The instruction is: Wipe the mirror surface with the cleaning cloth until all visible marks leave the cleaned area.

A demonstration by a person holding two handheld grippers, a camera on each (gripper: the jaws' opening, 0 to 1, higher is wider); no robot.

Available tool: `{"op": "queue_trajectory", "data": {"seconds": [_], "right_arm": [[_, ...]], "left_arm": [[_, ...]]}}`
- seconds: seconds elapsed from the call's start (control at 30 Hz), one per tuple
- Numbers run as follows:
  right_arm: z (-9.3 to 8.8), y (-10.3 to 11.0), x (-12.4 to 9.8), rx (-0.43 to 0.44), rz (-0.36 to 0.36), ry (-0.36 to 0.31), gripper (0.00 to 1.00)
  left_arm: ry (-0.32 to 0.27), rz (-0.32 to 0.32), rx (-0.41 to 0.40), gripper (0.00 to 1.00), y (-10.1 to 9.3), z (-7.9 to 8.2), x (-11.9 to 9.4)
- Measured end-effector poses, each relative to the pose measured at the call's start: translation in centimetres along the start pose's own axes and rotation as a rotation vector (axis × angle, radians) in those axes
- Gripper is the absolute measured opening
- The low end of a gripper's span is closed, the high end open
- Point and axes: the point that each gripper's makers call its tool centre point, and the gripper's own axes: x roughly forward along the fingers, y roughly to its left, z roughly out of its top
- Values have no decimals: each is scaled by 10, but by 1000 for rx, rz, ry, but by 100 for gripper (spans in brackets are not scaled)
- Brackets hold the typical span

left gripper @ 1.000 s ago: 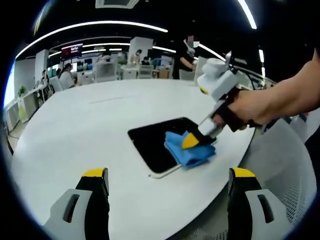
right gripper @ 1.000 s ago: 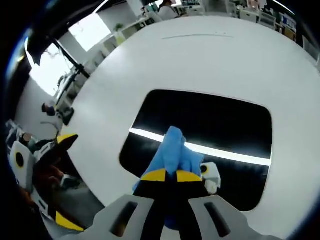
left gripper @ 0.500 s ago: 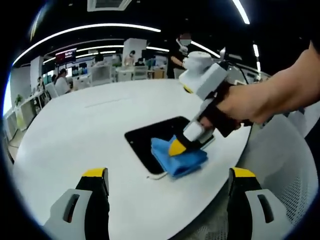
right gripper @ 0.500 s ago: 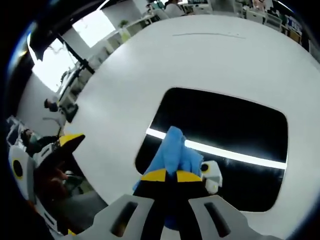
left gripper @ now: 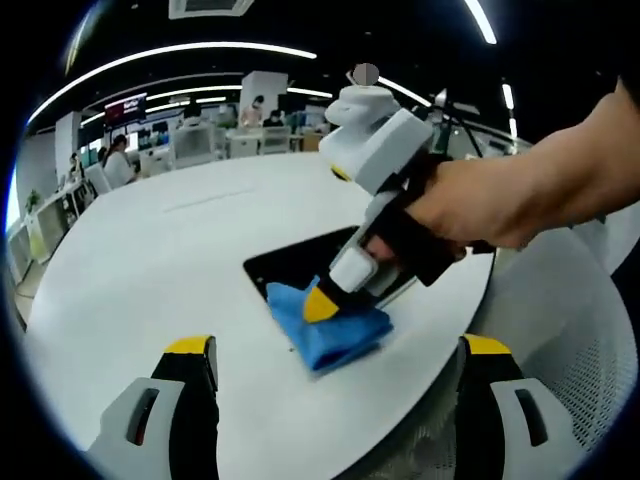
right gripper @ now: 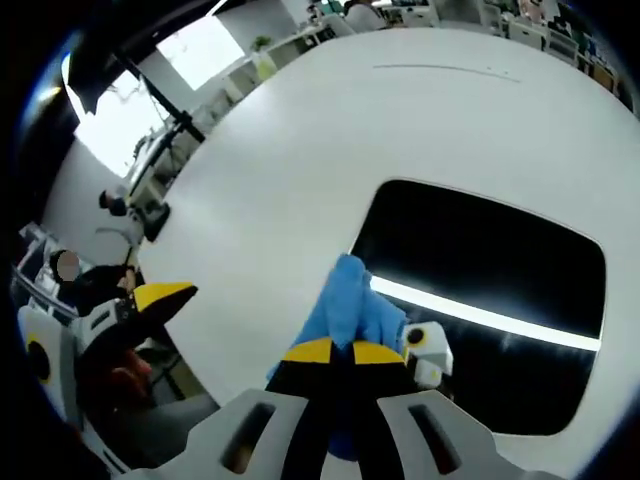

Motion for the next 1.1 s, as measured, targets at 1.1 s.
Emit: {"op": "queue_trajectory", "data": {"seconds": [1.1], "right_arm": [[-3,3,1,-202,-24,86,0]], "left_arm": [[-30,22,-32,100,6,4,-1]]}}
